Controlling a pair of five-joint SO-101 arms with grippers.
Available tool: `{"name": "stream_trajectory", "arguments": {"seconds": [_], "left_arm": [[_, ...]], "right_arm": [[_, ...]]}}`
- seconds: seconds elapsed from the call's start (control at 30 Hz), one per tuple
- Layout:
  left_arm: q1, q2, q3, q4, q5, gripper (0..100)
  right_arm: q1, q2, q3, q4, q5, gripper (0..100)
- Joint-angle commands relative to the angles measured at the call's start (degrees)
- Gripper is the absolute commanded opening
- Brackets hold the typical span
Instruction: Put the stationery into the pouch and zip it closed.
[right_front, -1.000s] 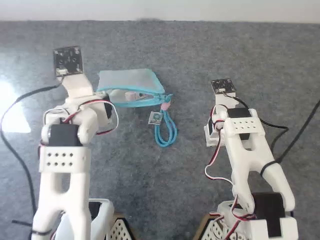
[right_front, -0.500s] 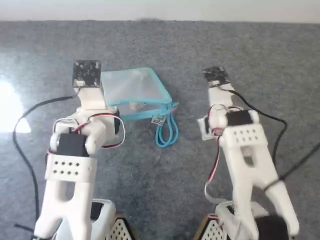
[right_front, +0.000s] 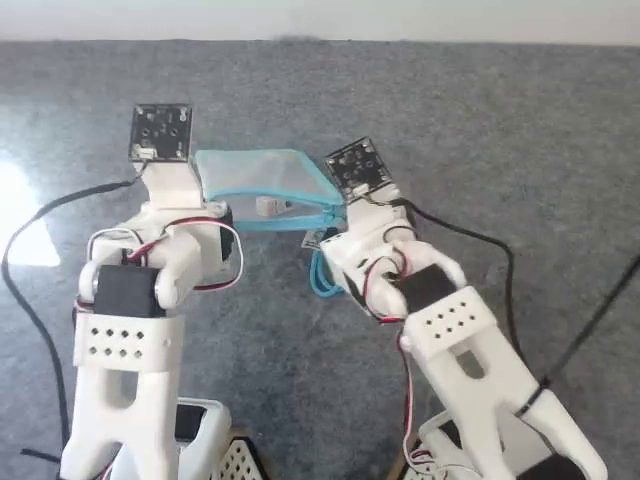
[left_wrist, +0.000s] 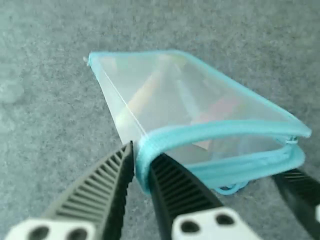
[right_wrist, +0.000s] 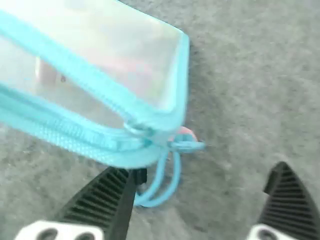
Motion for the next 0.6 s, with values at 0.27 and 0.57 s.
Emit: {"name": "stream_trajectory", "arguments": {"seconds": [0.27, 0.57], "left_arm": [[0.4, -1.0, -5.2, 0.2, -0.5, 1], [0.2, -0.9, -5.2, 0.1, -0.5, 1]], "right_arm": [[-0.4, 13.1, -0.5, -15.6, -12.8, 42.9], [-0.3, 18.8, -0.4, -23.9, -16.5, 42.8]]}}
